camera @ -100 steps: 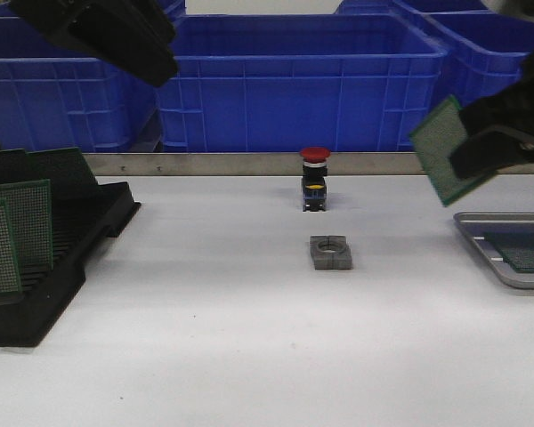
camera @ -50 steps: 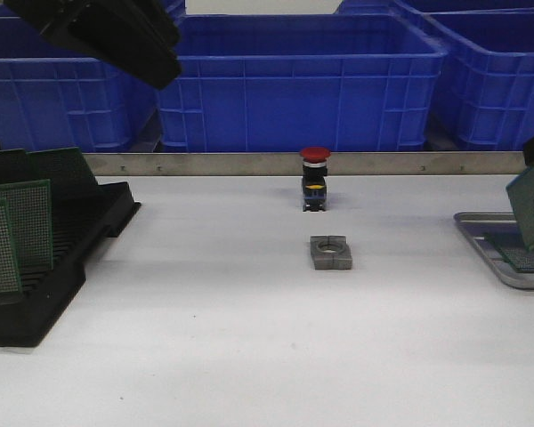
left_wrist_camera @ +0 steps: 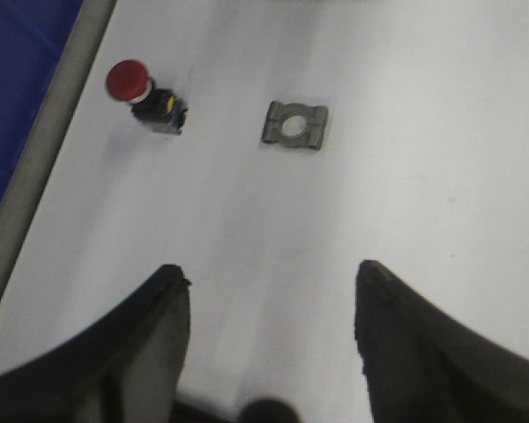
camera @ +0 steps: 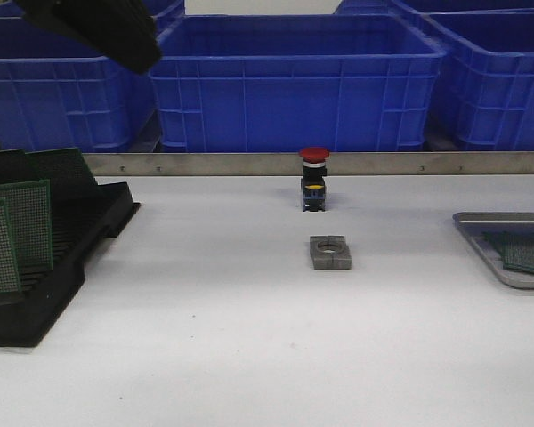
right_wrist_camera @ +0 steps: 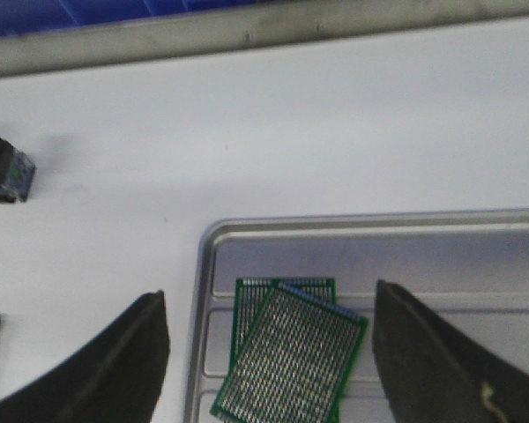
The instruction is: Place circuit board on tray
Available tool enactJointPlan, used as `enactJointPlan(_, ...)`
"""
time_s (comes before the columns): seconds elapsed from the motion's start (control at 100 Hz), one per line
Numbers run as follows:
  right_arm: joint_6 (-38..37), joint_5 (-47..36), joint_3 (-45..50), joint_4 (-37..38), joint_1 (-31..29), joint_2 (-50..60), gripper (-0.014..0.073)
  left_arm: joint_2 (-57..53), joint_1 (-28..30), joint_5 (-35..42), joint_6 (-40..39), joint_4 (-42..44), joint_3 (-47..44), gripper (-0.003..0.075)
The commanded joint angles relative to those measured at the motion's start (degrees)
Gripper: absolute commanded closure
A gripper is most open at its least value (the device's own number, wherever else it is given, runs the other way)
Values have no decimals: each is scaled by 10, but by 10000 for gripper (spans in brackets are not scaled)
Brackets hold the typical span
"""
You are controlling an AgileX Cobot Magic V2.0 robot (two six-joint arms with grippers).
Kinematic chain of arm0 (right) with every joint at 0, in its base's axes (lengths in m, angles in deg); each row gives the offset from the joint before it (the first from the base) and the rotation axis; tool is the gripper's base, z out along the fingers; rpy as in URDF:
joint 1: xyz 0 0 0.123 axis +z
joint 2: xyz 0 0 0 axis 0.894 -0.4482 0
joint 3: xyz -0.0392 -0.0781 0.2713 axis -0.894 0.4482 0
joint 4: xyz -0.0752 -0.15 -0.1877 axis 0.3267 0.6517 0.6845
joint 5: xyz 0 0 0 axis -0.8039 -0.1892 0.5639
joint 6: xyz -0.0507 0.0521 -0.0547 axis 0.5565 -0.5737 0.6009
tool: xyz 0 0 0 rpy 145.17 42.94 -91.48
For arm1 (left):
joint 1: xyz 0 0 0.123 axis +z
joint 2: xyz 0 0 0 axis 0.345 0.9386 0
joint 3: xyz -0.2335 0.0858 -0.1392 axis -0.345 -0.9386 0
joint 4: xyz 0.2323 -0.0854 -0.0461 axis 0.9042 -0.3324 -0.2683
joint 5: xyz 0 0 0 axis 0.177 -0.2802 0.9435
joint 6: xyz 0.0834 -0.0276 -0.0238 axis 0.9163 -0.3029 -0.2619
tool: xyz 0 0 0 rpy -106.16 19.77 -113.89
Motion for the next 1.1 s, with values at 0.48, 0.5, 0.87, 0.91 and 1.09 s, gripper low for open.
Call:
enactJointPlan(0.48,37,230,-7,8,-2,226,655,-154,3,18,-357,194,10,741)
enactJointPlan(0.5,37,230,-5,12,-1,233,655,-161,3,27,-364,194,7,741)
enactJointPlan(0.87,37,199,95,13,-1,396,655,-328,3,232,-511,243,-146,741)
enactJointPlan(0.91,37,196,104,13,-1,412,655,-346,3,242,-511,243,-169,741)
enactJointPlan(1.09,37,206,150,13,-1,496,655,-442,3,295,-524,237,-285,741)
